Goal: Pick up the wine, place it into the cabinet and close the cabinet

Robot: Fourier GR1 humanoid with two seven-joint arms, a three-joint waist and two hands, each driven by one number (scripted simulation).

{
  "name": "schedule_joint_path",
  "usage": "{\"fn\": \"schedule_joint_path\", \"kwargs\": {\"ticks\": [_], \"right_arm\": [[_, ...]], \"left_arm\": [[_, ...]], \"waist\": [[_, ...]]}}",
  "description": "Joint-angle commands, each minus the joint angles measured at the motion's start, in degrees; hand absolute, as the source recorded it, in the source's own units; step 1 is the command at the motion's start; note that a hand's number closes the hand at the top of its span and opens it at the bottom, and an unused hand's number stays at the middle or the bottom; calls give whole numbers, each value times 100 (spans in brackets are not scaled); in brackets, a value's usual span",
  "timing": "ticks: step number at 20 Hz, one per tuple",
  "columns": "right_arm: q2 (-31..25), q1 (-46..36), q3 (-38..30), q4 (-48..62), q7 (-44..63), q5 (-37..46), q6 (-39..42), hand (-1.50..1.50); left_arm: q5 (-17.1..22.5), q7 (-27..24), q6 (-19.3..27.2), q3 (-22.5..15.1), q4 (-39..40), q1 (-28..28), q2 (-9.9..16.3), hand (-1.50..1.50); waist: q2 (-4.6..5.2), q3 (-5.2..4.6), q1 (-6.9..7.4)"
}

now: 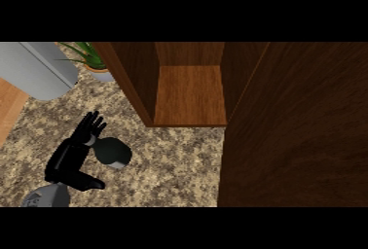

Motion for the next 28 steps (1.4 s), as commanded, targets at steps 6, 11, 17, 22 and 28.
{"fn": "schedule_joint_path", "kwargs": {"ticks": [6,11,17,22,28], "right_arm": [[99,485,-100,-904,134,-561,85,-150],[70,48,-134,-612,298,-516,-15,-150],[143,88,281,-1006,609,-170,-143,-150],[-16,-259,-297,-386,350,-521,-2,-150],[192,106,-9,-530,202,-183,-27,-150]], "left_arm": [[-283,-635,-84,32,1123,-452,177,-150],[-439,-934,51,-78,1743,-831,-48,-150],[-399,-1260,-63,-63,2141,-946,-89,-150],[-197,-995,-600,-296,1920,-944,-260,150],[-806,-1737,-188,-727,1765,-803,-239,150]], "waist": [[3,-1,-36],[8,-2,-22],[7,-8,-53],[3,-2,-7],[-3,0,4]]}}
